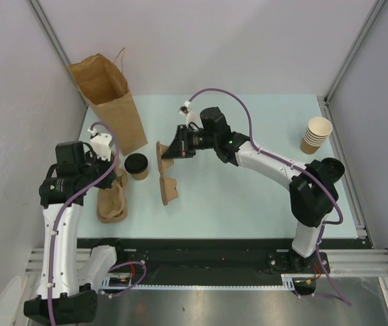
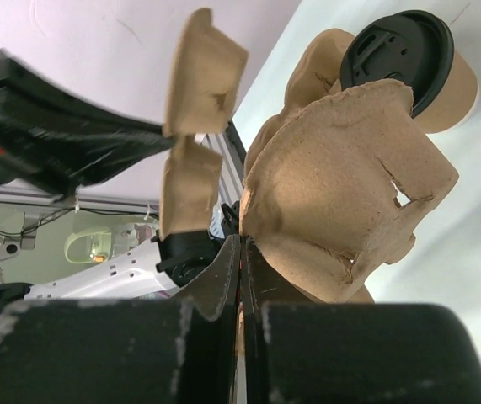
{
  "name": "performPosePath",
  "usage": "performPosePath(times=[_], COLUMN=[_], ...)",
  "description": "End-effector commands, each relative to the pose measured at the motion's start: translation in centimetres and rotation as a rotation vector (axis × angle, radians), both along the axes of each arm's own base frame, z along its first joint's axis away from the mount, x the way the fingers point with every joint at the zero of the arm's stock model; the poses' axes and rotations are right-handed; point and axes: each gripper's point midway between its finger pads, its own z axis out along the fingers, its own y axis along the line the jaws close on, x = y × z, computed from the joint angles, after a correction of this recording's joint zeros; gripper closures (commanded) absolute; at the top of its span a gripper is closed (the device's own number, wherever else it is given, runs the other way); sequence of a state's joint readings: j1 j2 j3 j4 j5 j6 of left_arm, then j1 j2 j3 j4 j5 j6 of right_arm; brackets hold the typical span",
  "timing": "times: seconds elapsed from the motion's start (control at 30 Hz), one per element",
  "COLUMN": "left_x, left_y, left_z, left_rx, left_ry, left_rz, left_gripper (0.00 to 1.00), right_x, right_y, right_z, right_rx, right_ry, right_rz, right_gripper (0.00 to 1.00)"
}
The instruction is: Pack the takeout coffee
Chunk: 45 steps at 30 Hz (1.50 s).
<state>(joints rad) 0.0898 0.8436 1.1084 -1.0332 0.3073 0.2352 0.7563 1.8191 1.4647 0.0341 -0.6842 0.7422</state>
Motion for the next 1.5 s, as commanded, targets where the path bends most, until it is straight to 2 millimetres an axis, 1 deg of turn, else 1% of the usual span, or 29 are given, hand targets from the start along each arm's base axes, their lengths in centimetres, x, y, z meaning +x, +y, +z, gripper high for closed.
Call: performPosePath(times=[0.0,0.07,0.13,0.23,0.27,0.43,0.53,0.63,0.77,0.87,1.03,1.2,1.3,1.33,1.43,1.47], left_x=[-0.1,0.3,0.7,1.7,1.8,2.9,3.1,3.3,3.1,3.1,3.5,3.8,3.9,3.9,3.8,3.8], left_y=[3.6,4.5,5.2,5.5,5.5,5.1,5.1,4.9,4.9,4.7,4.3,3.6,3.4,3.3,3.6,3.7], left_z=[-2.0,-3.2,-3.7,-4.6,-5.5,-6.8,-7.8,-8.9,-10.8,-11.6,-12.0,-12.0,-12.4,-12.6,-13.0,-12.9], left_rx=[0.203,0.236,0.263,0.269,0.264,0.252,0.251,0.253,0.257,0.246,0.242,0.237,0.237,0.237,0.241,0.245], left_ry=[0.061,0.082,0.087,0.091,0.118,0.124,0.139,0.15,0.188,0.202,0.199,0.197,0.2,0.205,0.234,0.234], left_rz=[0.023,0.04,0.056,0.059,0.056,0.027,0.019,0.011,0.002,-0.005,-0.024,-0.05,-0.06,-0.061,-0.05,-0.047], left_gripper=[1.0,1.0,1.0,1.0,1.0,1.0,1.0,1.0,1.0,1.0,1.0,1.0,1.0,1.0,0.89,0.76], right_x=[-0.5,-0.4,-0.3,-0.1,-0.1,0.3,0.4,0.6,0.8,0.9,0.9,0.6,0.3,0.1,-0.1,-0.4], right_y=[-1.2,-1.4,-1.6,-2.0,-2.1,-2.5,-2.7,-2.8,-3.0,-3.2,-3.1,-2.9,-2.4,-2.1,-1.5,-1.1], right_z=[3.3,3.3,3.4,3.5,3.5,3.4,3.4,3.4,3.4,3.4,3.3,2.7,2.2,2.4,1.7,1.9], right_rx=[0.046,0.045,0.045,0.043,0.042,0.039,0.038,0.038,0.039,0.038,0.037,0.042,0.061,0.078,0.086,0.101], right_ry=[-0.086,-0.087,-0.09,-0.095,-0.095,-0.096,-0.096,-0.093,-0.09,-0.092,-0.089,-0.065,-0.032,-0.025,0.003,0.013], right_rz=[-0.002,-0.003,-0.005,-0.01,-0.011,-0.021,-0.023,-0.026,-0.028,-0.032,-0.031,-0.02,-0.007,-0.002,0.012,0.023], right_gripper=[1.0,1.0,1.0,1.0,1.0,1.0,1.0,1.0,1.0,1.0,1.0,1.0,1.0,1.0,1.0,1.0])
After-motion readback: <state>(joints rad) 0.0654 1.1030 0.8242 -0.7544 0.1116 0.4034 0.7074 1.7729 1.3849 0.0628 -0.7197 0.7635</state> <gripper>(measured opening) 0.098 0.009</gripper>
